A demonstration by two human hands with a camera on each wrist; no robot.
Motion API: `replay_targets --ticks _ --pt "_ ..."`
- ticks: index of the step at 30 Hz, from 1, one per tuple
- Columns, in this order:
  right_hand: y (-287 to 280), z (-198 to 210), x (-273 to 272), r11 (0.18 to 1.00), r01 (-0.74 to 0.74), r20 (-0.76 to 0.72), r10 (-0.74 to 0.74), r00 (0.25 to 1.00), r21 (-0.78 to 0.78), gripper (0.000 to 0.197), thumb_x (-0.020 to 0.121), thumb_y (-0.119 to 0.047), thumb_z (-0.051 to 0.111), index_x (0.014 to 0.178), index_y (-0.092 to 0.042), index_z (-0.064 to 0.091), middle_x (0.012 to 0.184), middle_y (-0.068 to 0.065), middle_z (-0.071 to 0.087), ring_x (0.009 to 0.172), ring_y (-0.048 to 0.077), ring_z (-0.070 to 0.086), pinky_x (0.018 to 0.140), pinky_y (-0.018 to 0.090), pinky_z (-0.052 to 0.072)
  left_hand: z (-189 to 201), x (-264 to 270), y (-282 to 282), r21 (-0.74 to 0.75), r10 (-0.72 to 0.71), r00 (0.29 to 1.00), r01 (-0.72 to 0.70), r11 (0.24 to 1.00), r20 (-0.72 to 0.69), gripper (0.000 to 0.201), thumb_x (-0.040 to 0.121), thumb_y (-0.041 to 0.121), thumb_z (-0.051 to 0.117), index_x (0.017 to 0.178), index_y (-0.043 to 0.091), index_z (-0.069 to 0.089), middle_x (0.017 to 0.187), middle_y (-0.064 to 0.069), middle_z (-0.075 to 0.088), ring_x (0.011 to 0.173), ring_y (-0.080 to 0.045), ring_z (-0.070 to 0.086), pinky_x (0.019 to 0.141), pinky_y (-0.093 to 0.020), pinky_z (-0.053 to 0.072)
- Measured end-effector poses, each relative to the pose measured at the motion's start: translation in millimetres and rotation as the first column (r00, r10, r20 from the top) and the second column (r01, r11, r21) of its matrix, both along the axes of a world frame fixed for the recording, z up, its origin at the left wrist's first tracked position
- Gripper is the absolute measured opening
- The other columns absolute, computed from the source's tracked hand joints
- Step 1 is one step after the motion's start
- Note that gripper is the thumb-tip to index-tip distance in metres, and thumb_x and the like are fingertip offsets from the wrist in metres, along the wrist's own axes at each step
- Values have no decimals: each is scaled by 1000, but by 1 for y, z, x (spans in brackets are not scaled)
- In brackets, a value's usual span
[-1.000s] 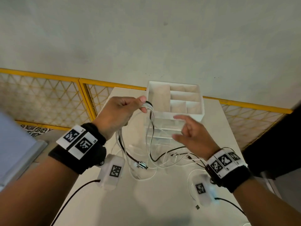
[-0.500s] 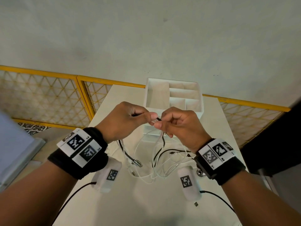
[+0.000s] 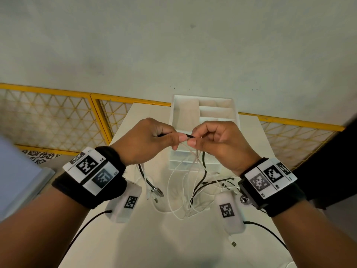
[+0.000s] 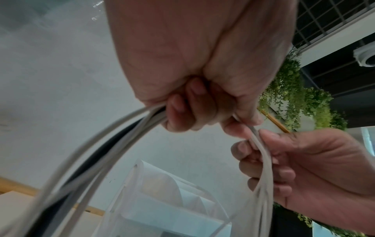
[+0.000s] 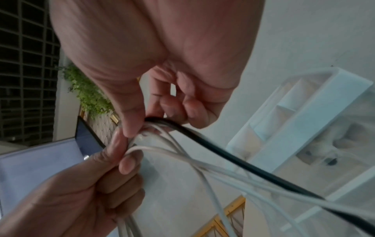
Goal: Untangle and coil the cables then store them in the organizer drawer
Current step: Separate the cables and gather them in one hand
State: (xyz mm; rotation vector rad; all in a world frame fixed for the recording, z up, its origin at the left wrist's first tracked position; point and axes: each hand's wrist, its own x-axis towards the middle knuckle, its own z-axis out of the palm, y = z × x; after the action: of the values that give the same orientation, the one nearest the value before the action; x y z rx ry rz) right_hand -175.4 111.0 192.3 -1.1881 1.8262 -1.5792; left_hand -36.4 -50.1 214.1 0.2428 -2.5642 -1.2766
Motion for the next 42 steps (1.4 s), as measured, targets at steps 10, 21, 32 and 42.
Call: replay_targets --ticks 10,21,32,42 --pt "2 -55 -28 878 344 -475 -159 865 333 29 91 -20 57 65 -6 58 54 7 60 51 23 59 63 29 50 25 -3 0 256 316 908 -248 934 -273 38 97 21 58 65 1 60 66 15 19 69 2 19 67 -17 41" --pt "70 -112 -75 506 685 -505 -462 729 525 40 101 -36 47 79 -9 67 76 12 69 83 34 66 76 35 45 18 4 -41 229 411 873 -357 906 -263 44 94 43 61 61 13 63 52 -11 25 48 -23 20 49 -28 21" --pt "97 -143 -75 350 679 -465 -524 713 646 18 90 -33 64 85 -18 73 100 16 71 93 32 60 77 32 47 18 -4 -44 386 546 774 -420 822 -320 43 90 50 62 56 23 66 56 -14 26 51 -23 19 51 -25 25" --pt "54 -89 -65 585 538 -414 -346 842 607 83 74 -24 71 148 -34 35 115 5 55 102 23 60 92 36 52 15 -10 -34 338 413 884 -328 882 -219 41 92 44 63 63 16 68 50 -7 26 45 -18 19 48 -25 22"
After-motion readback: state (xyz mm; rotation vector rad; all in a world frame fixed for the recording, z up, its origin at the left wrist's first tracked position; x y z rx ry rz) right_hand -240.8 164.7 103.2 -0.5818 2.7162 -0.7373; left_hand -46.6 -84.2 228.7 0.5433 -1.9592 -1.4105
